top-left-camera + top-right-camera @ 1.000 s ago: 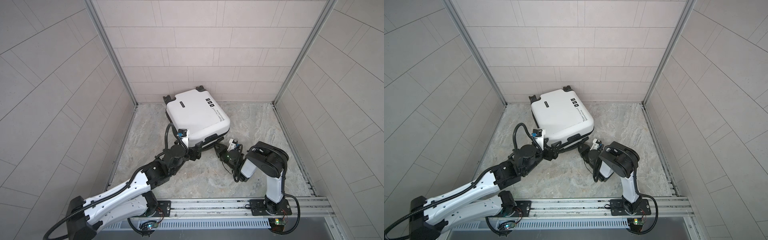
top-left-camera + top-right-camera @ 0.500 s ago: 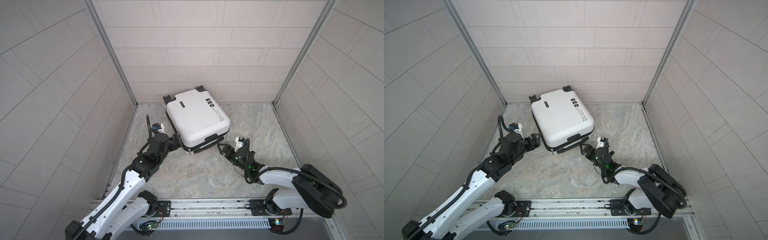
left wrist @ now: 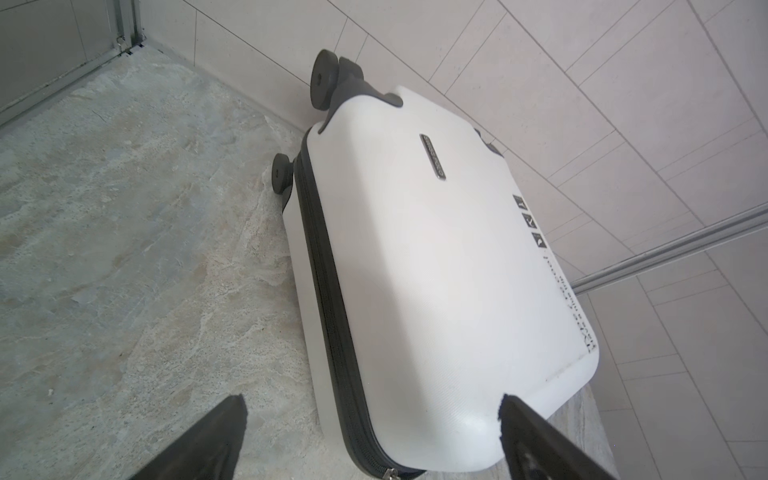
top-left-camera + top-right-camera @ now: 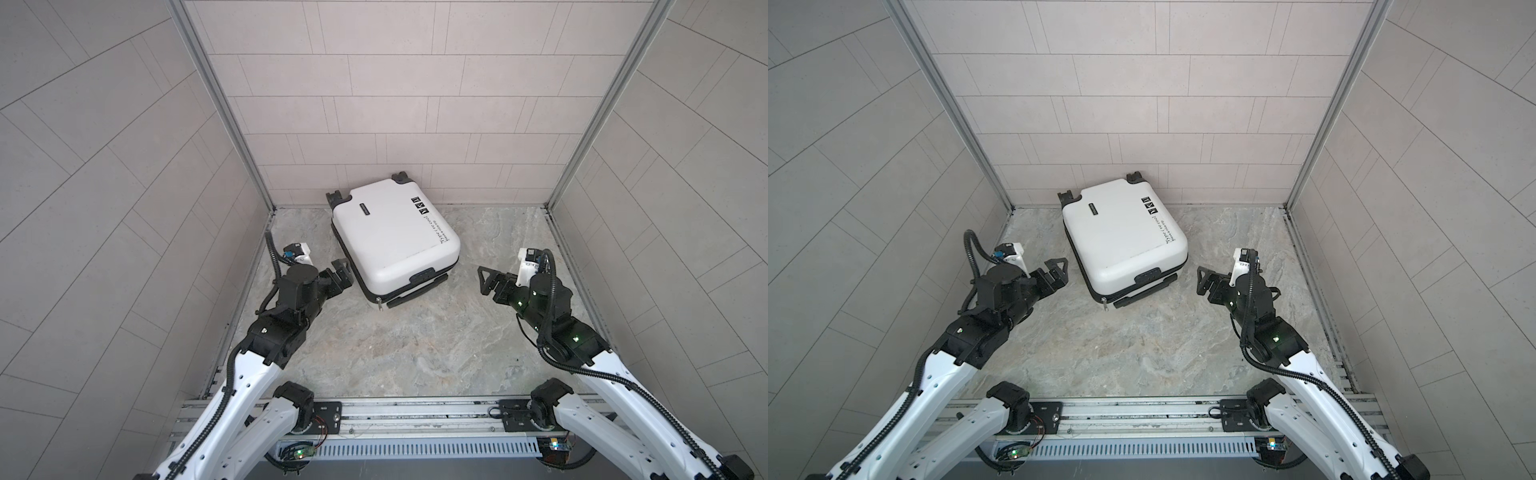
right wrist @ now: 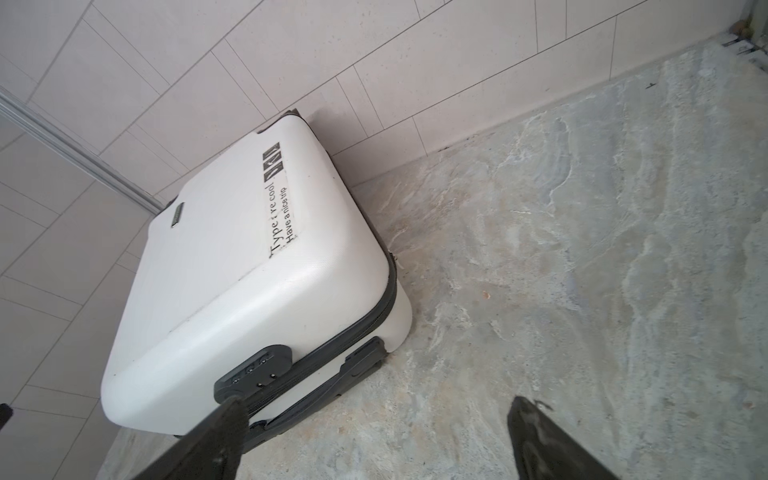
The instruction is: Pack the luggage
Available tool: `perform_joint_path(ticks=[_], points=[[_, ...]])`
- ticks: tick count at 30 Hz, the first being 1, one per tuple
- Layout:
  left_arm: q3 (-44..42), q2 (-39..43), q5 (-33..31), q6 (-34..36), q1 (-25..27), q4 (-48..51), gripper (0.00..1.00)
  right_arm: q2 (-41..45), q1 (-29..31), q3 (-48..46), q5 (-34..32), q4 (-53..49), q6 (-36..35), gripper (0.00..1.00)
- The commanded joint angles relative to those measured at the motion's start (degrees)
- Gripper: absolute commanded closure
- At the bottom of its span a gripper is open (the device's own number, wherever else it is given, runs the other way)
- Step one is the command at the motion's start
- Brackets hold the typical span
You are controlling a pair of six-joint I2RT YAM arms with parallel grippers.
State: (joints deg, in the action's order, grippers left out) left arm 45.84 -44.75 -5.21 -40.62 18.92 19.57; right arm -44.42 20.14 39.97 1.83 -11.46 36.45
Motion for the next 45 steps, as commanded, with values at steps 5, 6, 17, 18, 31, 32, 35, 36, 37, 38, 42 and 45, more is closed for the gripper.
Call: perform_joint_path(ticks=[5, 6, 17, 18, 31, 32, 35, 36, 37, 38, 42, 45], points=[[0.72, -9.85, 10.06, -2.45, -7.11, -12.00, 0.00, -16.38, -10.12, 12.31, 18.48, 4.52, -4.02, 0.01], [0.82, -11.19, 11.06, -2.47, -7.64, -13.88, 0.00, -19.87, -11.38, 13.98, 21.24, 6.04, -3.10, 0.01], [0.40, -22.61, 19.07, -3.25, -12.13, -31.30, 0.00, -45.58, -12.78, 29.66, 30.03, 13.76, 1.23, 0.02], [-0.02, -23.34, 19.79, -3.64, -12.58, -33.36, 0.00, -47.58, -12.78, 30.87, 31.31, 13.91, 1.48, 0.02], [0.20, -33.91, 25.36, -1.79, -13.66, -40.80, 0.00, -59.20, -9.03, 36.15, 35.62, 16.74, 3.26, 0.06], [-0.18, -34.75, 26.13, -2.14, -13.69, -42.36, 0.00, -58.88, -8.85, 35.56, 35.70, 17.14, 3.41, 0.06], [-1.16, -36.78, 29.26, -4.06, -13.62, -48.32, 0.00, -57.96, -8.12, 33.82, 36.66, 17.50, 3.71, 0.06], [-1.45, -37.58, 30.20, -4.99, -13.57, -50.42, 0.00, -57.49, -7.97, 32.88, 37.20, 17.93, 3.96, 0.07], [-1.56, -38.17, 31.17, -5.64, -13.47, -51.89, 0.00, -56.64, -7.72, 31.72, 37.36, 18.62, 4.32, 0.07], [-1.49, -38.83, 32.05, -6.32, -13.44, -52.89, 0.00, -55.54, -7.66, 30.12, 37.37, 19.60, 4.81, 0.07], [-0.21, -41.53, 35.01, -7.15, -12.31, -55.16, 0.00, -50.32, -7.40, 23.15, 37.37, 23.01, 6.71, 0.07], [1.30, -43.51, 35.90, -6.69, -10.68, -55.08, 0.01, -46.20, -6.97, 18.74, 36.99, 23.36, 6.80, 0.07]])
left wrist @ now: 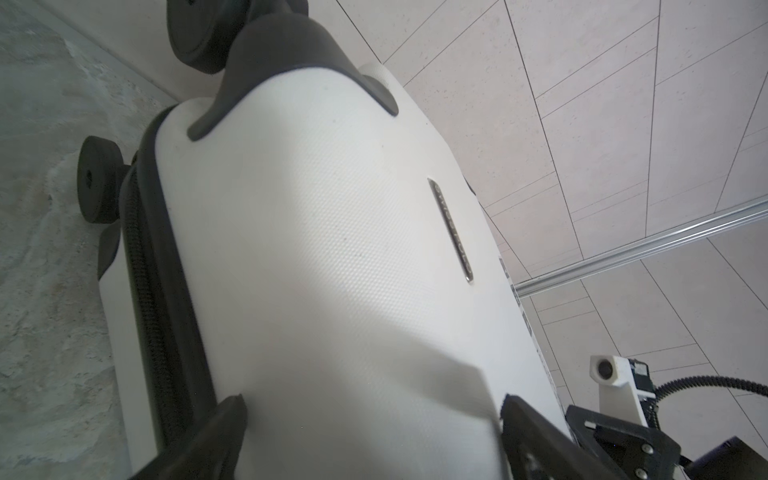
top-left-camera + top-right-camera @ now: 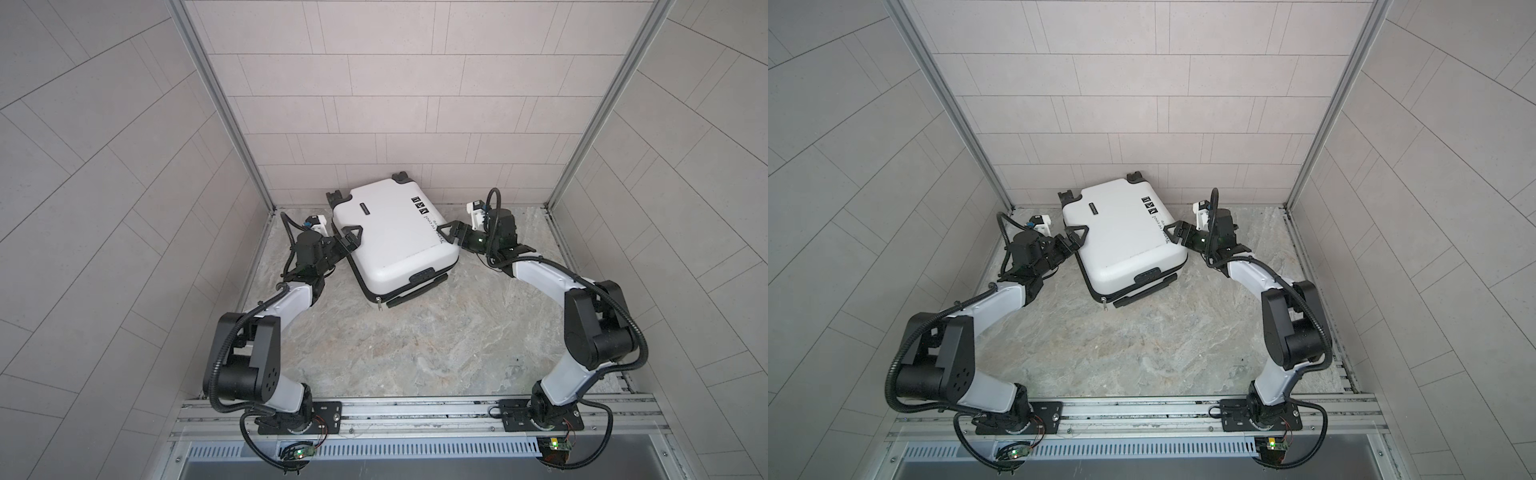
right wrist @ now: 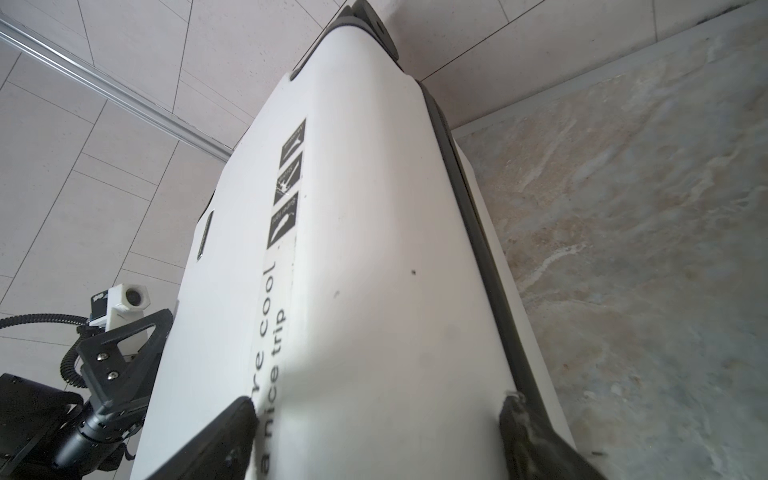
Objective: Pack the luggage
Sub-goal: 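Grip the suitcase sides with both grippers and rotate it square to the wall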
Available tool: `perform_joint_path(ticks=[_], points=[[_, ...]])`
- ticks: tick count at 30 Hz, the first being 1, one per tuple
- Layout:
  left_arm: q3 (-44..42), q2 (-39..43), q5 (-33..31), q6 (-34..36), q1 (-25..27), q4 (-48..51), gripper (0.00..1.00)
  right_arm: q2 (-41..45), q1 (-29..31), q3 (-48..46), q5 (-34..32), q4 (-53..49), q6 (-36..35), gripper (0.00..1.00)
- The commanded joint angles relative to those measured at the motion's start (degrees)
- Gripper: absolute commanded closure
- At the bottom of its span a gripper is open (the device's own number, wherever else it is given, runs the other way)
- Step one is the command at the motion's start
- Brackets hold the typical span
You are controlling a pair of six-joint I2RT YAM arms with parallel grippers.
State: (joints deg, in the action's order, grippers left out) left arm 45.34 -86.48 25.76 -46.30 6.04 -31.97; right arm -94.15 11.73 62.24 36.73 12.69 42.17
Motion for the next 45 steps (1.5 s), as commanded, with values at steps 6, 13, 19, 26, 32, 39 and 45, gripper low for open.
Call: perform_joint_path(ticks=[6, 13, 19, 26, 32, 39, 45], points=[[6.65, -6.38, 6.18, 0.24, 6.14, -2.59, 0.02, 12.12, 2.28, -10.83, 0.89, -2.08, 0.80, 0.06], [12.38, -11.73, 6.73, 0.21, 9.48, -2.09, 0.04, 21.26, 2.86, -15.78, -2.42, -8.80, -1.64, 0.05], [12.28, -9.20, 2.72, 2.05, 9.40, 1.00, 0.05, 23.63, 0.92, -8.22, -9.08, -21.68, -8.76, 0.00], [11.81, -0.24, -8.25, 8.81, 9.36, 12.26, 0.02, 14.09, -5.51, 6.15, -12.98, -27.81, -10.92, 0.00], [11.21, 1.63, -11.59, 9.27, 8.85, 11.68, 0.00, 0.57, -9.66, 16.34, -11.06, -23.42, -8.42, 0.01], [9.96, -3.35, -6.04, 2.49, 6.89, -0.18, 0.00, -13.94, -11.50, 25.09, 0.96, -13.53, -5.02, 0.03], [8.70, -7.89, -4.18, -2.42, 5.16, -10.31, 0.00, -20.81, -11.13, 25.17, 7.12, -0.15, 3.84, 0.03]])
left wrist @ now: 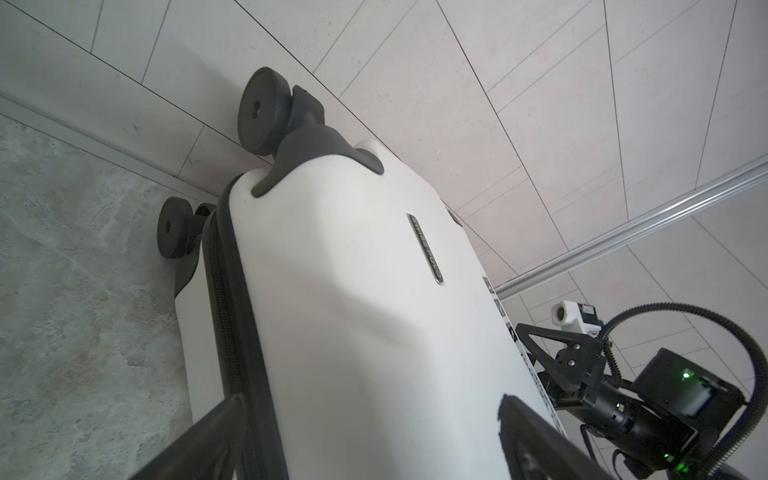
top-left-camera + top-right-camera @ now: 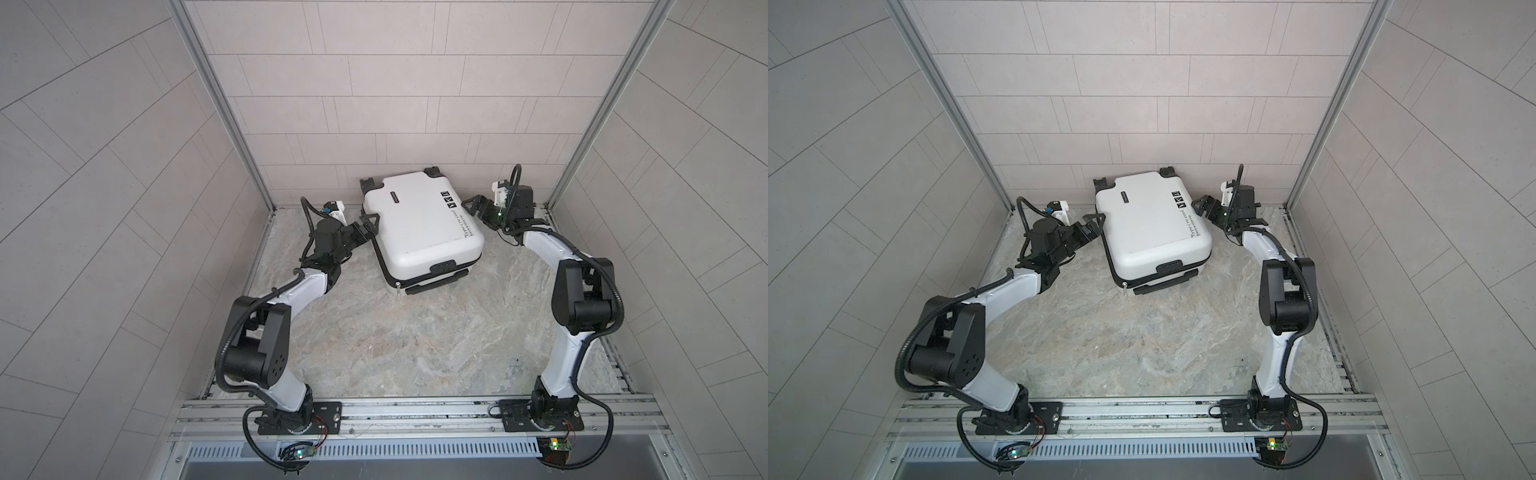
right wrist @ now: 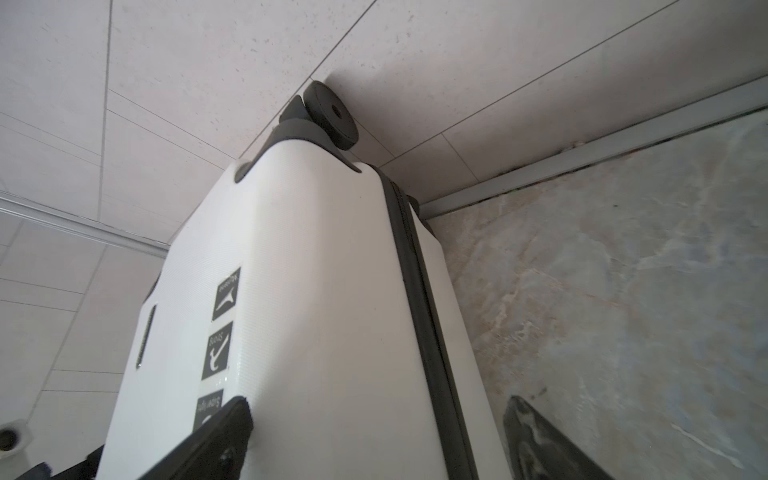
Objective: Pack the luggage
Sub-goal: 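Grip the suitcase sides with both grippers and rotate it square to the wall, then release the suitcase sides and draw both grippers back toward the robot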
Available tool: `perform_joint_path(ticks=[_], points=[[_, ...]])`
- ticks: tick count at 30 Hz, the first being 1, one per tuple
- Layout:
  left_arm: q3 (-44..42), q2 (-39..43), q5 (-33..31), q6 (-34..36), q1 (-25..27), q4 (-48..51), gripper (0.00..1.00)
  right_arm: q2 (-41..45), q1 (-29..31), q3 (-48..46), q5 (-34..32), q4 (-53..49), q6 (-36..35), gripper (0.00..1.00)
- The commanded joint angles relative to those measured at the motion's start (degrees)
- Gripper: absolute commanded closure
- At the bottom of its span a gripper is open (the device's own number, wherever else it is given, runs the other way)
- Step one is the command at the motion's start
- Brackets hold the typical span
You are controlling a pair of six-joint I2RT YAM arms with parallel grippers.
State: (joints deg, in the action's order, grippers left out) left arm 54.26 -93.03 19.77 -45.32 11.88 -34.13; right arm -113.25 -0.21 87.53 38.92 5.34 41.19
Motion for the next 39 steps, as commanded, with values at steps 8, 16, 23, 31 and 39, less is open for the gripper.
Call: perform_joint_path(ticks=[8, 16, 23, 31, 39], points=[[-1.91, -5.27, 4.14, -7.24, -2.54, -15.49, 0.00, 1.03, 4.94, -8.99, 6.52, 16.07, 8.80, 0.04], [-2.53, -8.60, 9.13, -11.29, -4.54, -21.86, 0.00, 10.61, 10.30, -21.73, 4.08, 21.81, 11.04, 0.05], [-1.71, -12.40, 16.69, -14.02, -4.64, -24.75, 0.00, 22.24, 16.79, -30.58, -2.74, 17.36, 7.25, 0.05], [-0.76, -19.55, 21.36, -20.58, -2.52, -34.08, 0.00, 33.18, 18.31, -39.94, -9.28, 12.64, 5.56, 0.03], [3.42, -21.25, 19.52, -16.84, 2.94, -28.53, 0.00, 40.03, 16.20, -44.32, -11.39, 5.63, 2.14, 0.03]])
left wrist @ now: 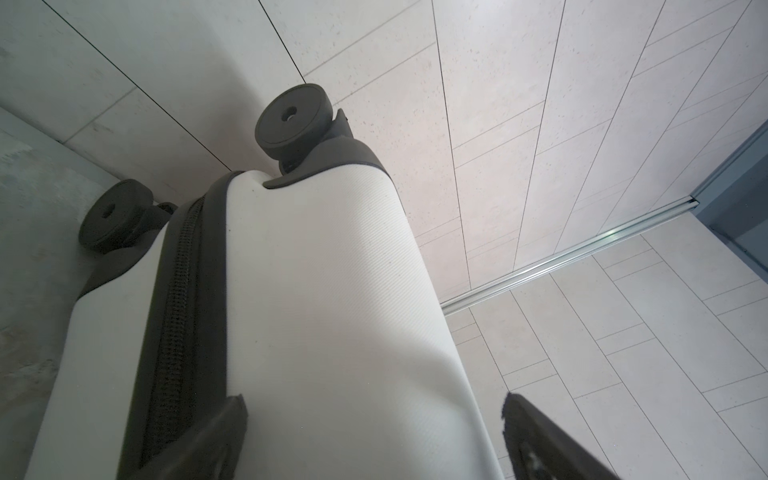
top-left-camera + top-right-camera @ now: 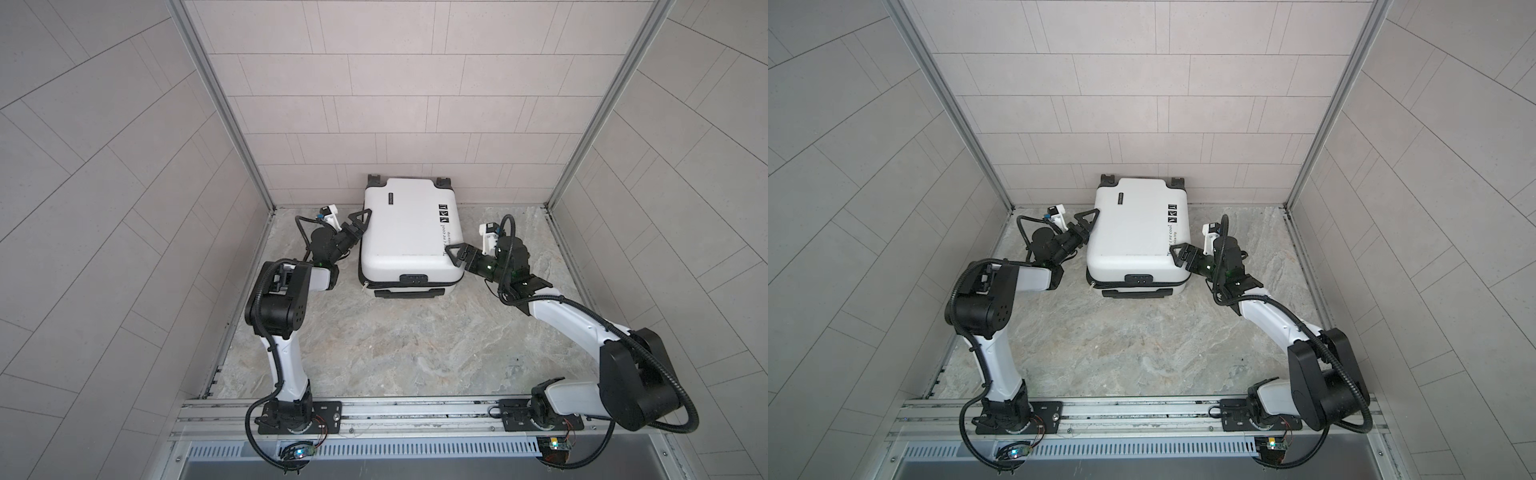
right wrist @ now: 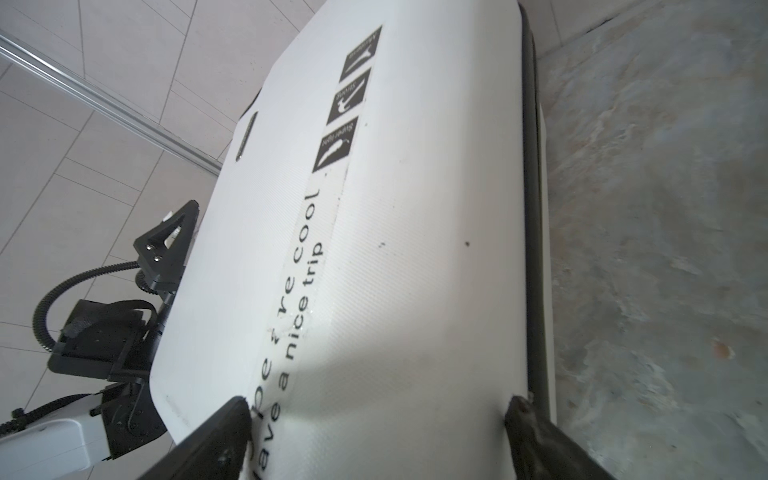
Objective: Pack the luggage
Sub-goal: 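Release the suitcase sides and draw both grippers back toward the robot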
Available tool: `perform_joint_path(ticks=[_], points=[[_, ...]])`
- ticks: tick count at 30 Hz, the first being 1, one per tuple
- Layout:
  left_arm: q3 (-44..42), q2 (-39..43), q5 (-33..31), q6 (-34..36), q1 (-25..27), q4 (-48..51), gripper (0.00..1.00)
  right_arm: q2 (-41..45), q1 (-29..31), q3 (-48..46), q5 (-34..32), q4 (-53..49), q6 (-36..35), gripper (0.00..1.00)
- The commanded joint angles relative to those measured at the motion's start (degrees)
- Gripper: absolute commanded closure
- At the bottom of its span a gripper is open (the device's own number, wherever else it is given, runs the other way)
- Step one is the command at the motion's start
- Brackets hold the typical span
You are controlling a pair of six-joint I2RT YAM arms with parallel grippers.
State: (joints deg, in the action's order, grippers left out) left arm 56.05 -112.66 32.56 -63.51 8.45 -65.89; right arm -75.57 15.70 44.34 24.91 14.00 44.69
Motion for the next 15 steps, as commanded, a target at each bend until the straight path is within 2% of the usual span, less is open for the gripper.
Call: perform_joint_path(ticks=[1, 5, 8, 11, 15], points=[[2.10, -1.73, 6.51, 1.48, 6.85, 3.66, 0.00, 3.06, -0.15, -1.49, 2.61, -3.40, -1.60, 0.03], [3.30, -0.92, 5.06, 3.40, 8.27, 6.83, 0.03, 5.77, -2.17, -1.70, 2.26, -7.74, -3.38, 0.02], [0.86, 4.42, 1.40, 7.78, 7.84, 11.68, 0.04, 7.93, -3.73, -0.43, 1.70, -12.34, -5.20, 0.02], [-1.08, 14.15, -4.09, 17.55, 7.89, 25.02, 0.05, 9.90, -4.88, 2.58, -0.79, -19.53, -8.26, 0.02], [-3.19, 27.86, -14.47, 31.19, 8.12, 45.25, 0.06, 11.49, -5.64, 6.86, -4.93, -27.90, -12.26, 0.02]])
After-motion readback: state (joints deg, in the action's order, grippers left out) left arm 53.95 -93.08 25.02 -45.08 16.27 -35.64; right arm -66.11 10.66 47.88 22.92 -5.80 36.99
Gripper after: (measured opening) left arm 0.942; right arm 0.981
